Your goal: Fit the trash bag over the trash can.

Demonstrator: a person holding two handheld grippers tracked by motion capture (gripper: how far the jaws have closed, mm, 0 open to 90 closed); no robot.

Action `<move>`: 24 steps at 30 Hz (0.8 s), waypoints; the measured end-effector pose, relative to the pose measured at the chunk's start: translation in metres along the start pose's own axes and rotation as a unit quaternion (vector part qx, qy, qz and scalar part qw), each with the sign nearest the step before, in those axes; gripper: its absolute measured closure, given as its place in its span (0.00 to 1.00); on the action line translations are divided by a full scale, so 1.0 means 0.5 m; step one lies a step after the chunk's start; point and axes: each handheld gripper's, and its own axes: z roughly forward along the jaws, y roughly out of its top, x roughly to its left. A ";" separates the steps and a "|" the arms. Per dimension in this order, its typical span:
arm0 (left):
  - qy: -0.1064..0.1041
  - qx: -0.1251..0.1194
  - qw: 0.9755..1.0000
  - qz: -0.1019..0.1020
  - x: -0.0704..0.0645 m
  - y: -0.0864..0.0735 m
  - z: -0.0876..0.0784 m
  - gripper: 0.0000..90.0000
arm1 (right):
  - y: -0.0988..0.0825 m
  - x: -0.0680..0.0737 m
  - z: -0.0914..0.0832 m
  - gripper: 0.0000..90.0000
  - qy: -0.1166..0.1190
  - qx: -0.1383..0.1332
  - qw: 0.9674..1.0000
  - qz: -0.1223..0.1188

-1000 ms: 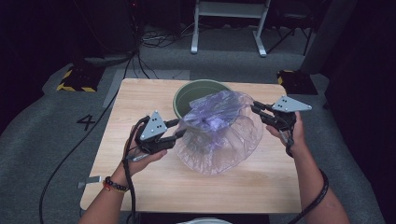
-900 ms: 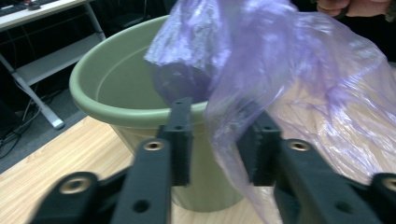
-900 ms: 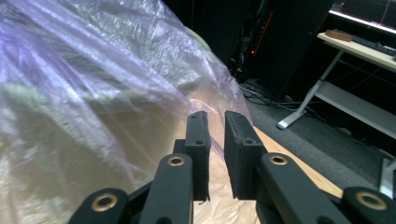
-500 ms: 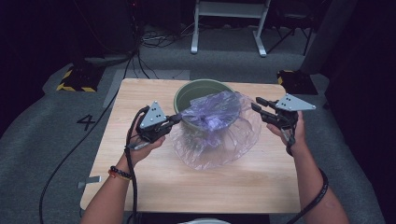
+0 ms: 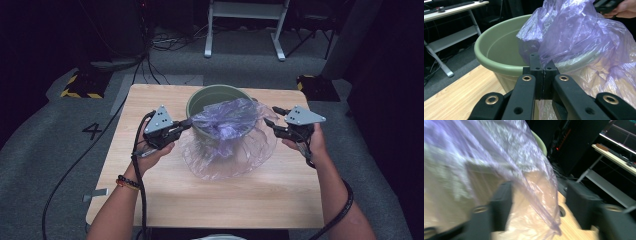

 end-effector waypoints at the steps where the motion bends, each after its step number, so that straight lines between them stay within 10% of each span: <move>1: 0.001 0.000 1.000 0.000 0.002 0.000 0.000 1.00 | 0.000 0.000 0.000 0.71 0.000 0.000 1.000 0.000; 5: 0.006 -0.003 1.000 -0.004 0.013 -0.002 0.003 1.00 | 0.008 -0.009 0.010 0.99 -0.005 0.000 1.000 0.010; 15: 0.025 -0.006 0.999 -0.032 0.055 -0.012 0.022 1.00 | 0.036 -0.029 0.048 1.00 -0.022 -0.018 0.998 0.057; 24: 0.032 0.026 0.995 -0.088 0.106 -0.061 0.071 1.00 | 0.026 -0.052 0.128 0.99 -0.015 0.022 0.992 0.125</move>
